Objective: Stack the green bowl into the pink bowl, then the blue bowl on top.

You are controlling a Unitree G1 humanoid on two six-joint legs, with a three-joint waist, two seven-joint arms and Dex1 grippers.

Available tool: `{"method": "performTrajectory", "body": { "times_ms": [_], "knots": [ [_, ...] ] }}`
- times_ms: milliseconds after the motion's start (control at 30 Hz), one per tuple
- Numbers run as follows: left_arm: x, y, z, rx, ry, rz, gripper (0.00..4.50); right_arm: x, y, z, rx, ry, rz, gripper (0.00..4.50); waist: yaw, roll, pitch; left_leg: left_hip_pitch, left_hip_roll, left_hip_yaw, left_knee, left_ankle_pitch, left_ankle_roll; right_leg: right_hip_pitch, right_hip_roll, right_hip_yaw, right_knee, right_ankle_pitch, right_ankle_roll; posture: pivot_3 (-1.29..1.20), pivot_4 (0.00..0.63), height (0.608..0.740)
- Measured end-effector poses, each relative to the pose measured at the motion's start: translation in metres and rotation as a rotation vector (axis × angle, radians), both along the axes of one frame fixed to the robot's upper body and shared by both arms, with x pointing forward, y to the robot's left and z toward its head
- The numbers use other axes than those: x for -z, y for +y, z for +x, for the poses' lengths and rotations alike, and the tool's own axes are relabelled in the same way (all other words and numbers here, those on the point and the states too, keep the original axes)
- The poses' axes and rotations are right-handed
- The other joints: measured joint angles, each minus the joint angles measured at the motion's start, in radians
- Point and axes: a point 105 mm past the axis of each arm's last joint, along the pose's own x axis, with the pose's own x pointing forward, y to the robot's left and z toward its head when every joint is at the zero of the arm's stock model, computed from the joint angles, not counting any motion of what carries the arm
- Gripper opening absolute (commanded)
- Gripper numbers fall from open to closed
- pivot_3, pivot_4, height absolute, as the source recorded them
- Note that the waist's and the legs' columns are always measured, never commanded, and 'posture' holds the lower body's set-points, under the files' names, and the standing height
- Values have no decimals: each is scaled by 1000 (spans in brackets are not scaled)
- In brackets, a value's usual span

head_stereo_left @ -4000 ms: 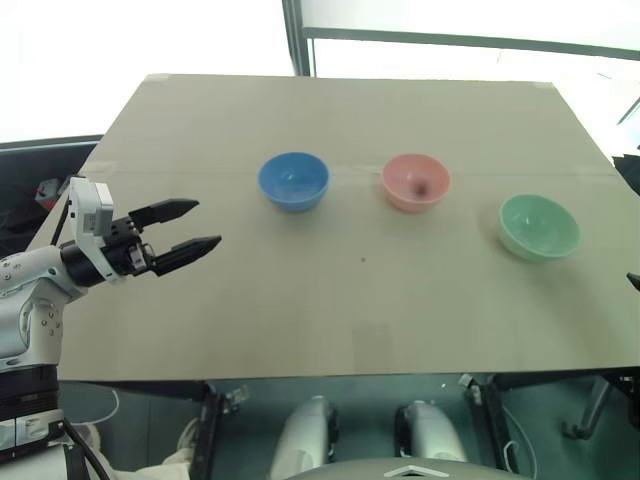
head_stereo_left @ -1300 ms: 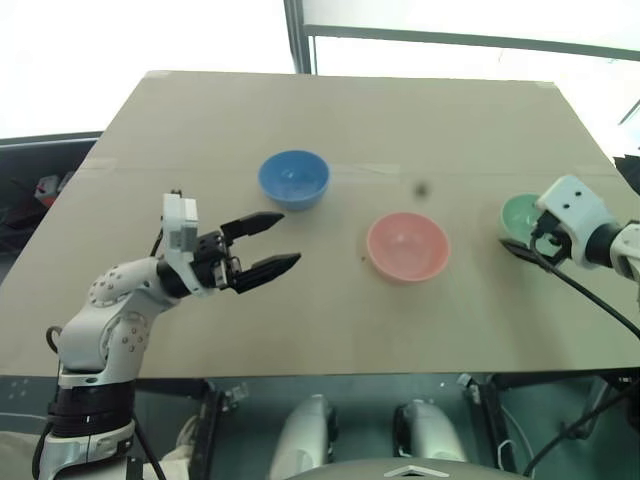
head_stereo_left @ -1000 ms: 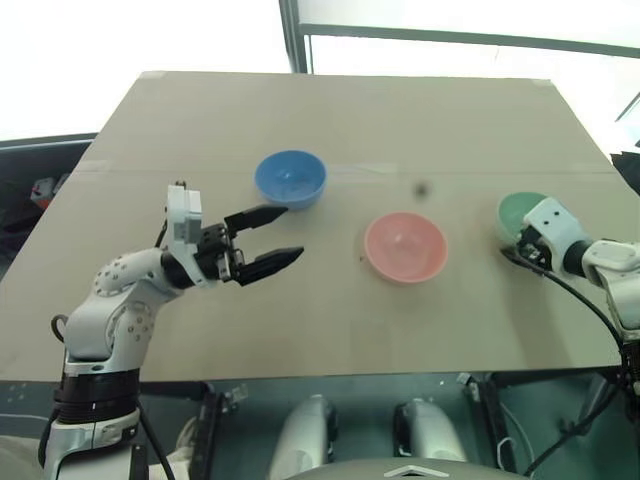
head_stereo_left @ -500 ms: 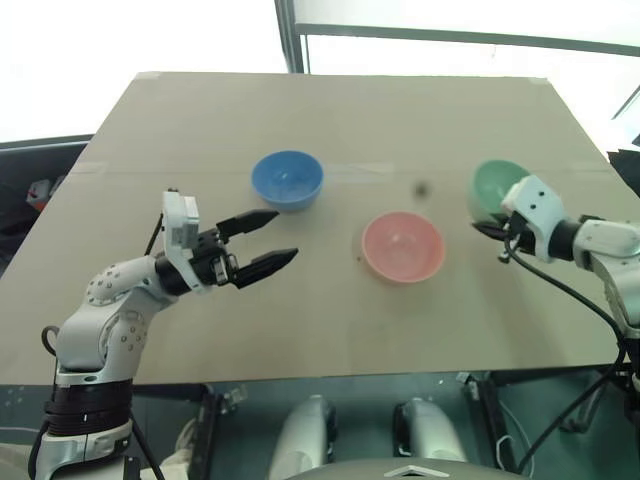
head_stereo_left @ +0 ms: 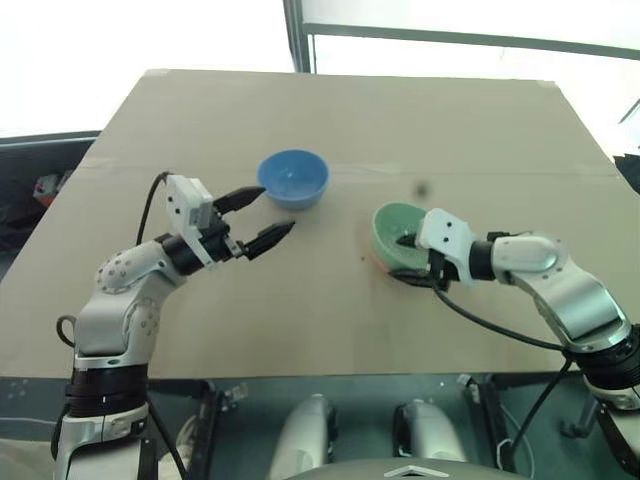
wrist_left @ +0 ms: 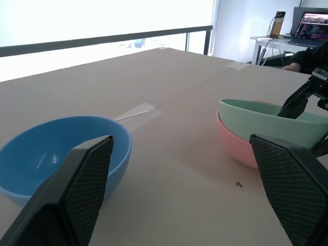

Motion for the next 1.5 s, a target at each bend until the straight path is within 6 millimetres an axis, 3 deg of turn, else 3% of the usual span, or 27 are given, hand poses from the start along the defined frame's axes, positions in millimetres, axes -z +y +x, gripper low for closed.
{"method": "performTrajectory", "body": {
  "times_ms": [33,133,200,267,400,533,633,667,700,733,767,800,900,1067,1233,1367,1500],
  "knots": [
    [1,2,3,-38,-6,16,4500,-7,-1,0,1,-6,25,3676,0,0,0,0,0,0,0,0,0,0,0,0,0,0,0,0,150,740],
    [8,12,23,-246,-8,242,4500,-59,-8,-8,-10,-46,259,3676,6,-2,1,-1,0,-2,0,0,0,1,0,-2,2,0,0,0,150,740],
    [5,15,29,-291,-24,295,4500,-72,-11,-12,-22,-73,299,3676,4,-2,1,0,0,-1,0,0,0,1,0,-1,2,0,0,0,150,740],
    [2,5,41,-287,-61,504,4500,-74,-14,-11,-10,-87,313,3676,6,-4,3,-1,-4,-2,0,0,0,0,0,-2,3,0,0,0,150,740],
    [-6,-18,67,-266,-150,718,4500,-79,-15,-4,25,-143,345,3676,3,-4,3,-1,-5,0,0,0,0,0,0,0,3,0,0,0,150,740],
    [16,-35,79,-187,-141,869,4500,-80,-17,2,54,-175,352,3676,-1,-4,3,-1,-5,1,-3,0,0,-2,0,0,3,0,0,0,150,740],
    [38,-39,82,-117,-125,989,3244,-81,-16,4,61,-195,350,3783,-1,-4,3,-2,-5,2,-3,0,0,-3,0,0,2,0,0,0,150,740],
    [41,-39,83,-107,-120,1003,3073,-81,-15,4,63,-200,351,3783,0,-4,3,-2,-5,2,-3,0,0,-3,0,0,2,0,0,0,150,740],
    [42,-39,84,-103,-118,1010,2481,-81,-15,4,65,-203,350,3783,1,-4,3,-3,-5,1,-2,0,0,-3,0,0,2,0,1,0,150,740],
    [41,-39,86,-102,-117,1015,2309,-81,-15,5,69,-209,349,3783,1,-4,3,-3,-5,1,-2,0,0,-3,0,0,3,0,1,0,150,740],
    [39,-39,88,-103,-119,1019,1684,-81,-15,5,71,-215,347,3783,4,-4,3,-3,-5,1,-1,0,0,-3,0,0,3,0,1,0,150,740],
    [38,-39,89,-103,-122,1020,1416,-82,-15,5,72,-219,347,3783,4,-4,3,-3,-5,0,-1,0,0,-2,0,0,3,0,1,0,150,740],
    [36,-40,91,-96,-122,1025,70,-83,-16,6,81,-239,343,3783,3,-4,3,-3,-5,0,-1,0,0,-2,0,0,3,0,1,0,150,740],
    [38,-45,90,-71,-114,1000,70,-82,-19,7,94,-248,335,3783,2,-4,3,-3,-5,0,-1,0,0,-2,0,-1,3,0,1,0,150,740],
    [25,-57,81,18,-153,924,70,-78,-30,8,134,-246,331,3783,5,-4,3,-3,-5,0,0,0,0,-2,-1,-1,3,0,1,0,150,740],
    [2,-84,62,171,-273,827,70,-69,-60,6,242,-236,322,3783,7,-4,3,-4,-5,-1,0,0,0,-2,-2,-2,3,0,1,0,150,740],
    [-33,-127,35,375,-403,672,70,-46,-118,-10,447,-191,296,3783,20,-5,3,-4,-6,-2,2,0,0,-1,-2,-3,3,0,1,0,150,740]
  ]
}}
